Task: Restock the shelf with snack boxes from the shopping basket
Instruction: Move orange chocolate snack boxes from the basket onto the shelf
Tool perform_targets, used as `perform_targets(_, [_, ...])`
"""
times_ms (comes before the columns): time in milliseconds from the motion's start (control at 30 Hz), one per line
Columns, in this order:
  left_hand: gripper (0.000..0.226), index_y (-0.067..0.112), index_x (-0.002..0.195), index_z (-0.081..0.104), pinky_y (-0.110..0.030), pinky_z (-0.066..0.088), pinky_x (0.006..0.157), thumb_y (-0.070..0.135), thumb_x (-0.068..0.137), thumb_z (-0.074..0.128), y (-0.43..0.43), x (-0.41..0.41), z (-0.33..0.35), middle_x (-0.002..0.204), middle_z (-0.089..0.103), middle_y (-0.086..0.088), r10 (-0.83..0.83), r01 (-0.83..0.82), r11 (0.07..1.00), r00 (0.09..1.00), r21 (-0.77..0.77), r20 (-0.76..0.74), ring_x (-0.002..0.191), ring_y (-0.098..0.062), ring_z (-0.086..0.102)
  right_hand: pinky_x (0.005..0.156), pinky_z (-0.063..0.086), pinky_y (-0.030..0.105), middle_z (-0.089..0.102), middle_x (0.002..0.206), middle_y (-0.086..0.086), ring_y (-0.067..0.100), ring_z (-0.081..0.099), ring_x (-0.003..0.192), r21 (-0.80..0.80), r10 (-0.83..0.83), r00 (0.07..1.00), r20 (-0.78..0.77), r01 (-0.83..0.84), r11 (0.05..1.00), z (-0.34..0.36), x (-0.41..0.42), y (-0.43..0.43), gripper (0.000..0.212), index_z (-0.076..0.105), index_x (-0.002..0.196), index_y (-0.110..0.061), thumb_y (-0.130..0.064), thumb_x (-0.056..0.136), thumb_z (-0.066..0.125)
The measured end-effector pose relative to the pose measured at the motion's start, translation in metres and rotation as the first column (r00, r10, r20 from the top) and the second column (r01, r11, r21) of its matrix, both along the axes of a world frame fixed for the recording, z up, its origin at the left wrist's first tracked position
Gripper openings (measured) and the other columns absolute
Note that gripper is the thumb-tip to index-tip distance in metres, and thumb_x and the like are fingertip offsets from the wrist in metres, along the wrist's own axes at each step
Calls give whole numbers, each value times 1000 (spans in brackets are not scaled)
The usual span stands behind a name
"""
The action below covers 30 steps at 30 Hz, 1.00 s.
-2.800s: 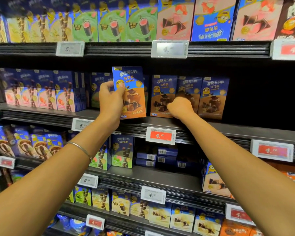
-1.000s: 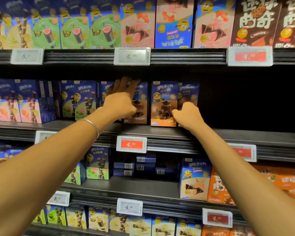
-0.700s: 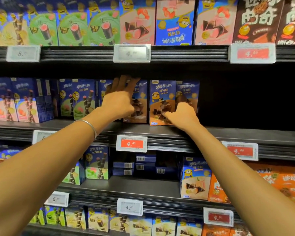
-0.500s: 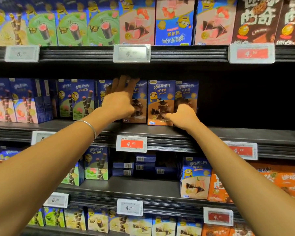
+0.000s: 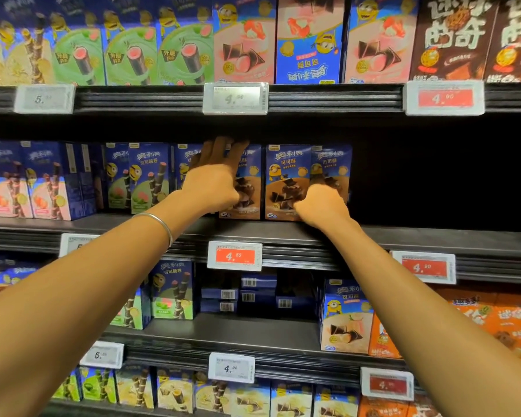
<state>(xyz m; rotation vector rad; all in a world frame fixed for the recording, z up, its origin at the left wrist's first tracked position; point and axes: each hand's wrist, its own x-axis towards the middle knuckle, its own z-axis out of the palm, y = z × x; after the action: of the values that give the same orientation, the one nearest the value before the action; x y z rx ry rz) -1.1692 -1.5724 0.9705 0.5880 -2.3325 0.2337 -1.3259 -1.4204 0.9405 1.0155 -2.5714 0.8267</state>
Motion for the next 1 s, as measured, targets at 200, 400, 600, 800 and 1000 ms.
perform_targets(200, [111,34,167,13,-57,37,120,38,82,85,-2,-1,-2,172,9,-5,-10,10,1000,1000,12,9,158,-36,11,78,48,37,59,99,10,34,62,98,-52,6,999,46,-4,999,-3,3,-5,22,62,104,-10,-29,93,61])
perform_targets(400, [111,35,168,7,-54,49,113,35,86,83,-4,0,-1,175,-1,-3,-43,41,997,999,68,20,161,-35,5,63,40,30,50,71,-1,16,48,63,-160,70,989,132,-48,986,-2,2,-5,29,48,70,-18,-29,89,68])
perform_targets(600, [108,33,169,6,-52,33,125,30,90,81,1,8,-3,177,-14,1,-152,162,975,986,152,-74,162,-30,-15,66,48,34,57,79,4,18,53,69,-285,138,971,196,-78,955,-1,10,6,22,61,88,-12,-30,86,73])
perform_targets(800, [95,19,167,18,-42,24,128,41,95,76,26,41,-14,171,22,-8,-236,352,902,888,251,-396,160,-28,16,100,52,49,60,130,10,28,59,119,-559,299,918,261,-109,822,-4,42,45,55,54,131,-9,-38,89,74])
perform_targets(1000, [69,4,161,30,-36,34,126,28,105,62,54,101,-66,163,40,-13,-359,653,719,643,238,-677,153,-18,38,105,52,39,67,123,2,11,64,116,-718,414,895,167,-177,673,-39,104,91,37,62,128,-13,-24,94,71])
